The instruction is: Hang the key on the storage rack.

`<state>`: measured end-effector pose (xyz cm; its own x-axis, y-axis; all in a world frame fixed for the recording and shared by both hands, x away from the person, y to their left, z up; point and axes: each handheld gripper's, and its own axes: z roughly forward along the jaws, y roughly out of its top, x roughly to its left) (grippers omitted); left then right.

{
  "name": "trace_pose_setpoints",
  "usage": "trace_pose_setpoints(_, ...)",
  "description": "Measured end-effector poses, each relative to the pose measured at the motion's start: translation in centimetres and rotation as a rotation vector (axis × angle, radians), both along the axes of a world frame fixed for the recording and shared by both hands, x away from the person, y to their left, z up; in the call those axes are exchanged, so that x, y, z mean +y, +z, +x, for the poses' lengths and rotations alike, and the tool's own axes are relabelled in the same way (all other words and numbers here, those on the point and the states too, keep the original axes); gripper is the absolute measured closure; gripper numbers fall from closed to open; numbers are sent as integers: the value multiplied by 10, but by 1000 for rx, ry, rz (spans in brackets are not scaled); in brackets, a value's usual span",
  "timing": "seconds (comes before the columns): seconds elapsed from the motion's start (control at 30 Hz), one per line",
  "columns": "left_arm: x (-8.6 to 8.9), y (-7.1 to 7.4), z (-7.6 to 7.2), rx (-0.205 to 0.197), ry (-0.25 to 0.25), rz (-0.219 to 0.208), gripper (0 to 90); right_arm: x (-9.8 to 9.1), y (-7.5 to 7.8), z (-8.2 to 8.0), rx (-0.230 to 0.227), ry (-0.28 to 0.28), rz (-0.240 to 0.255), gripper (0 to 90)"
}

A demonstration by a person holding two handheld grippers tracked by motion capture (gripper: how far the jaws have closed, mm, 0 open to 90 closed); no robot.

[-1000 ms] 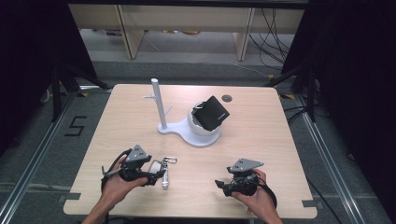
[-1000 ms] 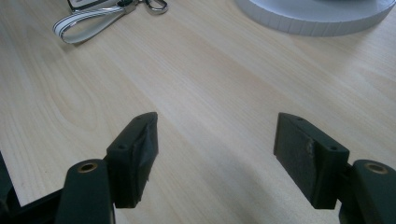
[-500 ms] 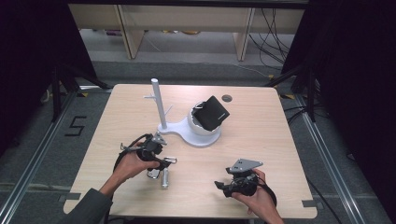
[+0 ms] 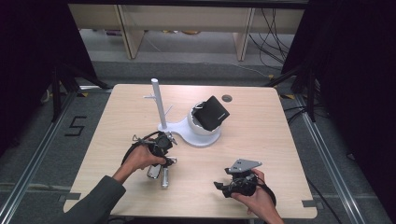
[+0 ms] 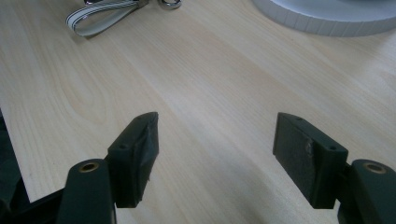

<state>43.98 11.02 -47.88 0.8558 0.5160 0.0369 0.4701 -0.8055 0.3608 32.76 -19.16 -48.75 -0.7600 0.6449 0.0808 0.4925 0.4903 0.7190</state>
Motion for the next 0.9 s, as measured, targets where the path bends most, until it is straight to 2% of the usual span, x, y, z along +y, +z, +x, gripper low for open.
trace_pose_setpoints(0.03,-2,-1,0,14,9,2,510,1,0,-1,11,-10,5,323)
trace_pose_setpoints(0.07,-3,-2,1,24,2,9,514,0,0,0,-3,6,-2,323)
trace_pose_setpoints(0.13,-4,-3,3,34,11,4,515,0,0,0,-5,6,1,323)
trace_pose_setpoints(0.2,-4,-5,4,62,12,15,540,0,-1,0,-10,4,-3,323)
trace_pose_setpoints(0.23,-4,-4,5,64,15,18,557,0,-1,1,-17,18,-5,323)
trace_pose_setpoints(0.4,-2,-2,8,95,63,28,635,1,-1,1,-21,22,-4,323)
trace_pose_setpoints(0.43,-2,-2,8,103,72,25,662,1,-1,0,-5,11,-7,323)
trace_pose_setpoints(0.53,0,-2,10,111,98,21,728,2,-1,0,-1,13,-3,324)
trace_pose_setpoints(0.57,1,-3,10,115,100,20,730,2,-1,-1,-2,10,-6,323)
trace_pose_setpoints(0.67,0,-1,11,131,93,55,721,2,-2,0,-9,21,-9,323)
trace_pose_setpoints(0.77,-5,-1,10,133,100,86,644,3,-2,0,-12,23,-7,324)
trace_pose_setpoints(0.83,-8,-1,10,150,101,102,606,3,-2,-1,5,21,-6,323)
trace_pose_setpoints(0.9,-11,-1,9,164,92,148,589,4,-2,-1,1,24,-8,323)
